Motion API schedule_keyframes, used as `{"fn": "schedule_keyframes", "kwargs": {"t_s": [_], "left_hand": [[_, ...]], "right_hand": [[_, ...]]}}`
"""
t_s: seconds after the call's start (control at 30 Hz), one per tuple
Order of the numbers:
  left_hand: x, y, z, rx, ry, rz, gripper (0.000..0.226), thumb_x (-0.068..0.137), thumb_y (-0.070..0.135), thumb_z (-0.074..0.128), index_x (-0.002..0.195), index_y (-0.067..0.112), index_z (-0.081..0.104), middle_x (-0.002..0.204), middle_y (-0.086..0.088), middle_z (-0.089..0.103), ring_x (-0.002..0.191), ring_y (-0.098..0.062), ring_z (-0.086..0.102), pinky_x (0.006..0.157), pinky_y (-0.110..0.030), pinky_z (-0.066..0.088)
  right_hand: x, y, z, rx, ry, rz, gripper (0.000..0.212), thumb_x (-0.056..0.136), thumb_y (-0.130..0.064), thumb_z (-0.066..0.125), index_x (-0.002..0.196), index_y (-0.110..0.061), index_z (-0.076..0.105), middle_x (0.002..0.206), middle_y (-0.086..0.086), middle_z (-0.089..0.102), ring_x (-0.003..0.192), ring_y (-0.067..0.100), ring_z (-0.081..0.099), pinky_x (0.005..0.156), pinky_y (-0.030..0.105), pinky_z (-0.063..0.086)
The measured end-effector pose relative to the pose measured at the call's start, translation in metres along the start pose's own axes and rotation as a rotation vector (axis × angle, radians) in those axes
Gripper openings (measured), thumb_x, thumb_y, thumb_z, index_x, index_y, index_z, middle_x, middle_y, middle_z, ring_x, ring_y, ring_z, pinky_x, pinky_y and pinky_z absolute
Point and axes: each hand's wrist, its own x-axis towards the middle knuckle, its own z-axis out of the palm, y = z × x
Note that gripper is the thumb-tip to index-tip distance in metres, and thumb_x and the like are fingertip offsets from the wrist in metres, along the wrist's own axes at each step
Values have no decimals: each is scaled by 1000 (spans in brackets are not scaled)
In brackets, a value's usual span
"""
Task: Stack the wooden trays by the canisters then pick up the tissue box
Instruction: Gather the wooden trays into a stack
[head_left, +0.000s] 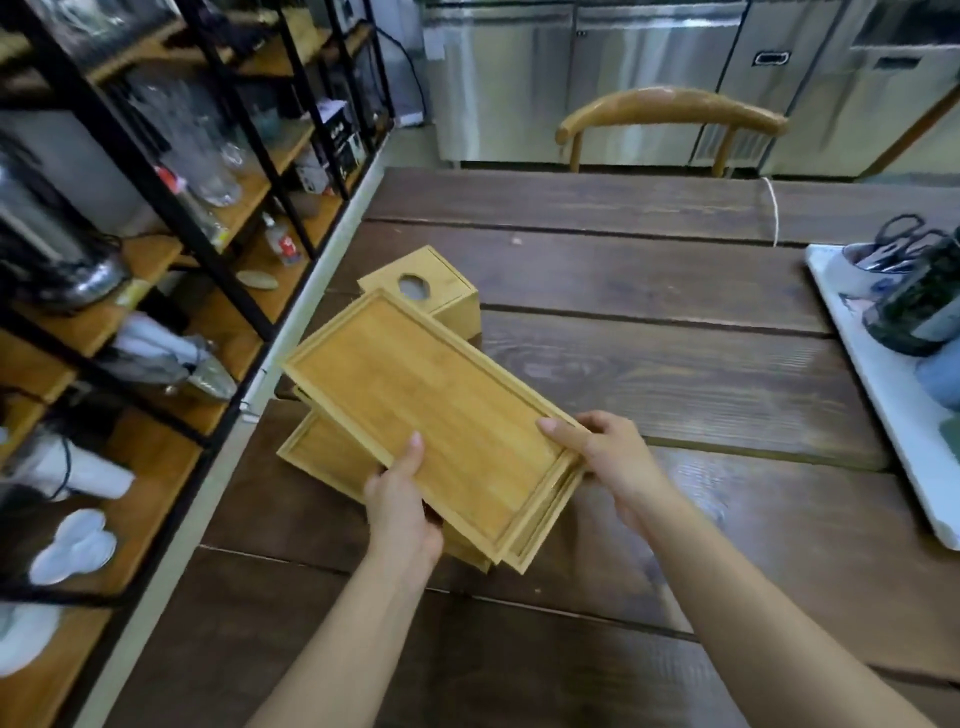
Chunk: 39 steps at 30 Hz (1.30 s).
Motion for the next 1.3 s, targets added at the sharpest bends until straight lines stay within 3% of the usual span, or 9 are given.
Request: {"fn": "schedule_keyframes", "kwargs": {"t_s": [0.13, 0.37, 0.57, 0.77, 0.87, 1.0, 1.1, 1.17, 1.3], "left_hand": [[1, -8, -10, -80, 31, -34, 52, 84, 24, 64, 132, 19, 44, 120, -12, 61, 103, -31, 59, 79, -51, 51], [15, -15, -14, 39, 135, -111, 43, 87, 30, 61, 125, 17, 46, 110, -9, 62, 95, -28, 60, 86, -50, 50], [26, -2, -29, 347, 132, -92, 32, 88, 37, 58, 111, 18, 45, 94, -4, 57, 86, -26, 57, 59, -40, 52], [37, 37, -51, 955, 72, -239, 58, 84, 57, 54, 104, 3, 55, 78, -15, 67, 59, -23, 65, 46, -28, 52], [45, 58, -58, 1117, 169, -70, 56, 87, 55, 49, 86, 1, 64, 66, -11, 63, 52, -18, 53, 48, -27, 42], [67, 83, -70, 953, 330, 311, 40, 91, 45, 47, 87, 7, 62, 75, -9, 62, 68, -23, 59, 63, -35, 47], [76, 90, -66, 791, 459, 468, 28, 91, 38, 51, 106, 14, 53, 105, -11, 61, 99, -27, 59, 86, -42, 48], [80, 90, -62, 564, 514, 403, 44, 90, 32, 56, 128, 13, 44, 130, -14, 52, 118, -29, 49, 99, -45, 40], [66, 77, -52, 258, 372, -68, 66, 86, 41, 57, 143, 20, 30, 151, -16, 32, 140, -39, 24, 113, -61, 14]], "right_hand": [[0, 13, 21, 397, -21, 131, 44, 78, -18, 71, 115, -11, 49, 104, 11, 63, 94, 27, 63, 83, 48, 52], [14, 18, 37, 310, 90, 79, 35, 88, -11, 57, 119, -17, 41, 103, 8, 56, 88, 20, 56, 77, 37, 49], [27, 31, 48, 324, 17, 94, 39, 90, -10, 54, 125, -19, 37, 106, 6, 55, 102, 25, 56, 98, 49, 46], [34, 48, 66, 265, 60, 97, 48, 89, -17, 56, 130, -28, 33, 129, 10, 48, 115, 27, 51, 103, 52, 40], [32, 52, 69, 138, 137, 27, 60, 87, -14, 59, 136, -23, 27, 139, 8, 36, 124, 26, 41, 109, 50, 33], [28, 56, 67, 46, 189, -28, 59, 86, -12, 61, 137, -17, 31, 142, 7, 28, 130, 25, 33, 111, 49, 29], [29, 54, 66, -143, 196, -75, 52, 86, -16, 61, 133, -16, 39, 141, 8, 33, 131, 26, 32, 112, 48, 26], [35, 49, 62, -425, 165, -120, 49, 88, -26, 59, 132, -15, 42, 138, 8, 41, 130, 26, 33, 110, 44, 23], [48, 26, 48, -806, 19, -251, 46, 90, -40, 50, 129, -15, 49, 131, 5, 56, 125, 22, 45, 106, 40, 26]]}}
